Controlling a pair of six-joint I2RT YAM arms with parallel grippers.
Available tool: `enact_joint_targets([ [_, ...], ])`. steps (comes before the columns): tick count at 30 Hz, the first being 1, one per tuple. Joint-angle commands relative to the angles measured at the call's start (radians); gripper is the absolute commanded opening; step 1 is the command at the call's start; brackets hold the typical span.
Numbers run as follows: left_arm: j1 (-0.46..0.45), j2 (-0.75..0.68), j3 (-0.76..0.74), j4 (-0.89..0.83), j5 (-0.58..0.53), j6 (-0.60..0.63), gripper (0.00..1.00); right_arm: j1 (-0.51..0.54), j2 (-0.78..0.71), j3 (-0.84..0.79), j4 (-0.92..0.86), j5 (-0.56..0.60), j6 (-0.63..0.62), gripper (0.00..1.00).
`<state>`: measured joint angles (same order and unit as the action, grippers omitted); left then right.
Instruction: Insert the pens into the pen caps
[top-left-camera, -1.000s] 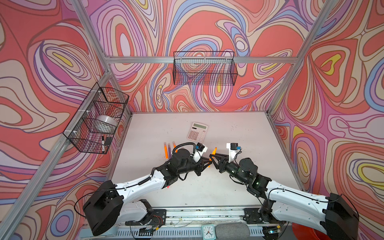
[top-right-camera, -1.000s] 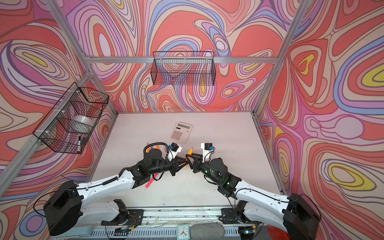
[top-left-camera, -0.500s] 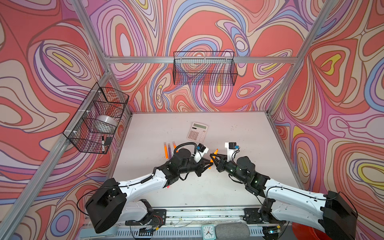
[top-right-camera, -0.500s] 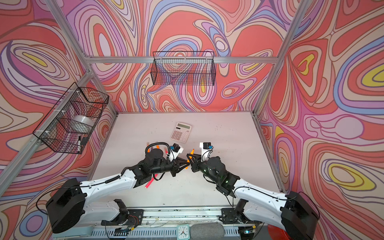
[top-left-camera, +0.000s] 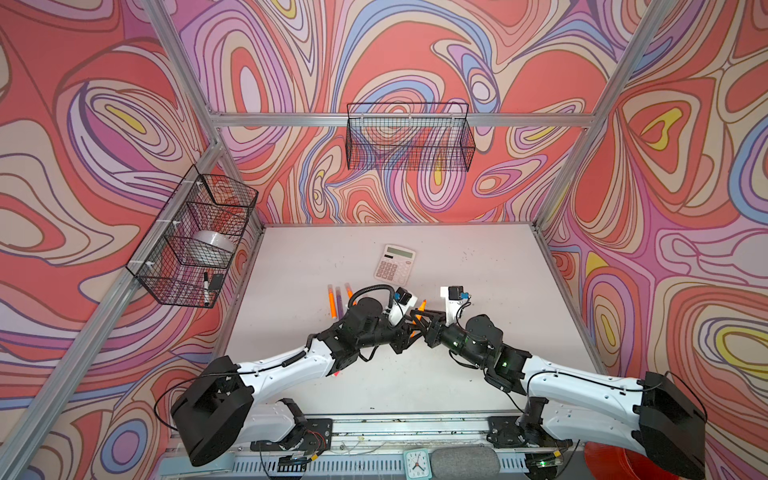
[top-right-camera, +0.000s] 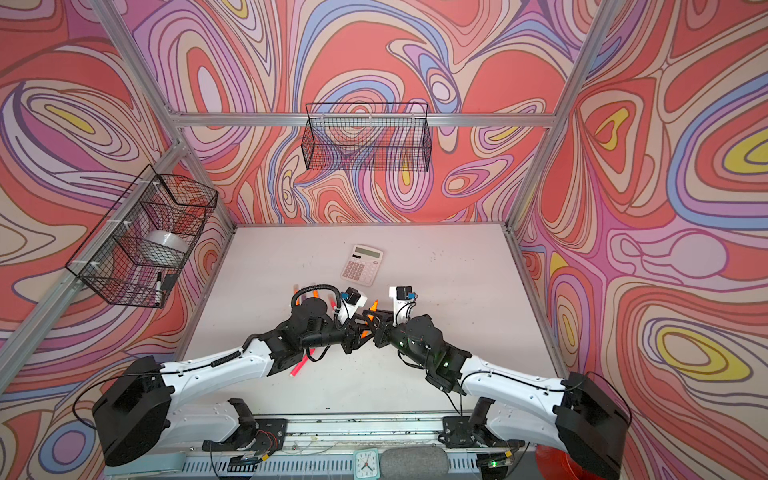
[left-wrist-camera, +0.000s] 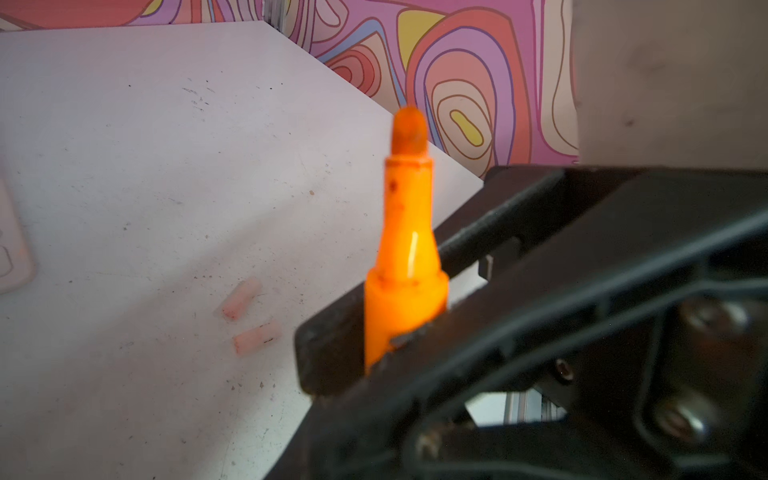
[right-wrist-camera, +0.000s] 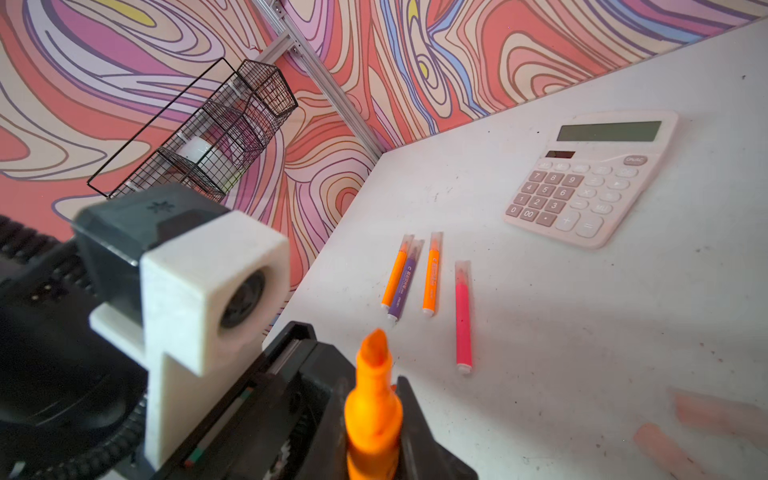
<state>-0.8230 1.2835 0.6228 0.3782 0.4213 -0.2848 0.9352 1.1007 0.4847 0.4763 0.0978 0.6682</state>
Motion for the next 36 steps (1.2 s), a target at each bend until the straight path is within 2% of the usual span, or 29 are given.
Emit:
enact_joint_targets([
  [1, -0.002, -0.032, 0.003, 0.051, -0.01, -0.002, 0.3, 0.021, 0.021, 0.016, -0.005, 0.006, -0.004, 0.0],
  [4, -0.002, -0.036, 0.005, 0.047, 0.0, -0.002, 0.19, 0.029, 0.025, 0.017, -0.005, 0.015, -0.008, 0.0],
  [7, -0.002, -0.042, 0.0, 0.05, -0.002, -0.006, 0.17, 0.038, 0.035, 0.027, -0.023, 0.031, -0.019, 0.0],
  [9, -0.002, -0.044, 0.001, 0.05, 0.003, -0.008, 0.2, 0.044, 0.039, 0.035, -0.047, 0.055, -0.031, 0.0],
  [14, -0.002, -0.067, -0.008, 0.04, -0.027, -0.007, 0.36, 0.063, 0.037, 0.048, -0.107, 0.133, -0.095, 0.0],
  [21, -0.002, -0.081, -0.017, 0.046, -0.036, -0.008, 0.35, 0.063, 0.011, 0.036, -0.124, 0.158, -0.125, 0.0],
  [24, -0.002, -0.079, -0.019, 0.053, -0.024, -0.01, 0.32, 0.063, 0.018, 0.034, -0.116, 0.154, -0.12, 0.0],
  [31, -0.002, -0.073, -0.016, 0.066, 0.009, -0.011, 0.14, 0.064, 0.062, 0.042, -0.064, 0.099, -0.093, 0.0],
  [36, -0.002, -0.081, -0.024, 0.07, -0.01, -0.01, 0.0, 0.071, 0.069, 0.052, -0.066, 0.096, -0.087, 0.0],
])
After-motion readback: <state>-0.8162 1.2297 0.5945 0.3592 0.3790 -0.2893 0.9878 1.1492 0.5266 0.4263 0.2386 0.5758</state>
